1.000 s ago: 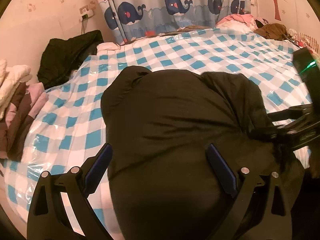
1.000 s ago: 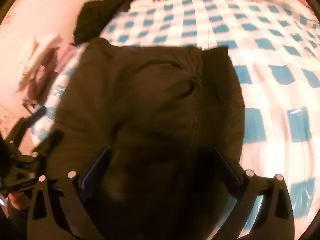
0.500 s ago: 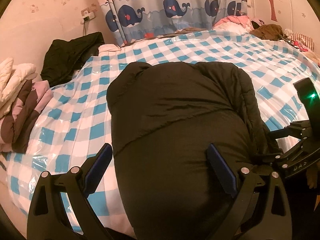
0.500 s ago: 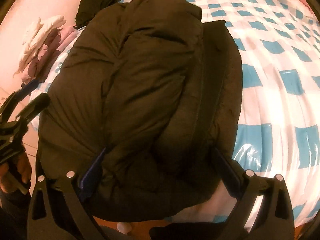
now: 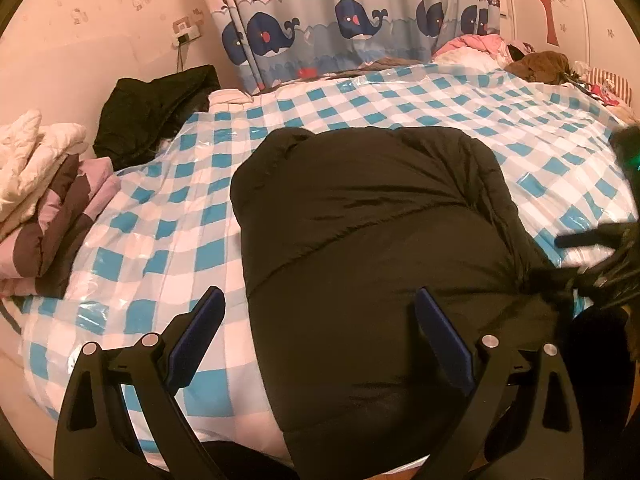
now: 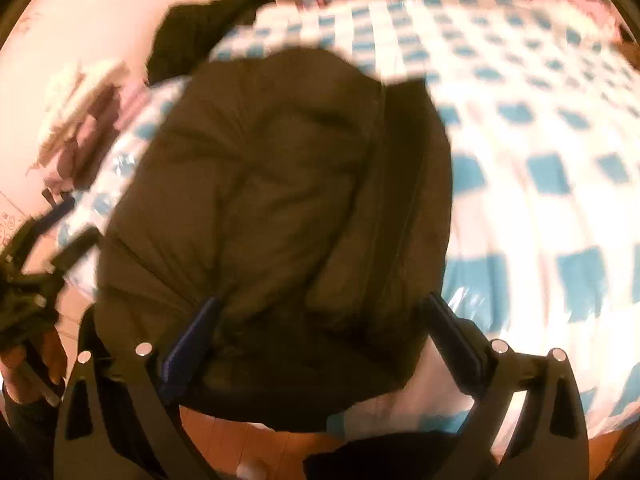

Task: Fold large clothes
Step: 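Release the jacket bundle and lift both tools away from it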

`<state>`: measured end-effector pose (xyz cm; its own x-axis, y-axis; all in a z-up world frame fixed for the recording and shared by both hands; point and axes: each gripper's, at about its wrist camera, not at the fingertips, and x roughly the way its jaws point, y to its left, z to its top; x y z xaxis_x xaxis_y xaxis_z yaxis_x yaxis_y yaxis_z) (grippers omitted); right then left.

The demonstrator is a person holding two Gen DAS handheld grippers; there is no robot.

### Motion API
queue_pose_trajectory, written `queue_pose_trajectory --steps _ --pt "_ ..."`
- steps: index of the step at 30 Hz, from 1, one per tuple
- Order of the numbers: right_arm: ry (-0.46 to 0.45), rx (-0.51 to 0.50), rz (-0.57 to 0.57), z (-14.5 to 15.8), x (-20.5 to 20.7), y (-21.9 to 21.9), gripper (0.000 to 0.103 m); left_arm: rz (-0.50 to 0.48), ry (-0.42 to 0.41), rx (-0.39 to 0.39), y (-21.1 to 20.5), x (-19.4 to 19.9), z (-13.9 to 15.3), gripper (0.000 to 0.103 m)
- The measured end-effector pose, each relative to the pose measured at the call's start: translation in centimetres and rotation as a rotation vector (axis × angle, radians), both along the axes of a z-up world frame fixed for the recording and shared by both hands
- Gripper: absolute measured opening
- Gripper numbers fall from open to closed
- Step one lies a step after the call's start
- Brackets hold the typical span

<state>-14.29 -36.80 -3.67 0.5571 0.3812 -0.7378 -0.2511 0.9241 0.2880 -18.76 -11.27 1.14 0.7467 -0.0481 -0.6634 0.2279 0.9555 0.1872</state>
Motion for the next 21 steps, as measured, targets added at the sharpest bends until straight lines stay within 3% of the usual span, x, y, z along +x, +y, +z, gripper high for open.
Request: queue_pose_trajectory --steps 4,7,9,13,21 --pt "-0.105 -0.034 0.011 2.4 0.3 2.5 0.096 0.011 0.006 -0.011 0.3 -0.1 0.0 0.092" --pt "-0.003 -0.087 0.063 -0.4 2.2 5.0 0.096 0.014 0.008 -0.014 0.6 -0.3 0.0 0.092" --pt "0.116 -0.039 0.093 -3.8 3.6 5.4 0.098 0.022 0.015 -0.019 1.0 -0.2 -0.1 0.092" --pt "0.150 0.013 0.091 -3.9 3.8 4.3 0.097 0.038 0.032 -0.029 2.1 0.0 -0.4 0.092" --pt "0.015 0.018 0.051 0.3 2.1 3.0 0.097 0.074 0.078 -0.058 4.2 1.2 -1.4 0.092"
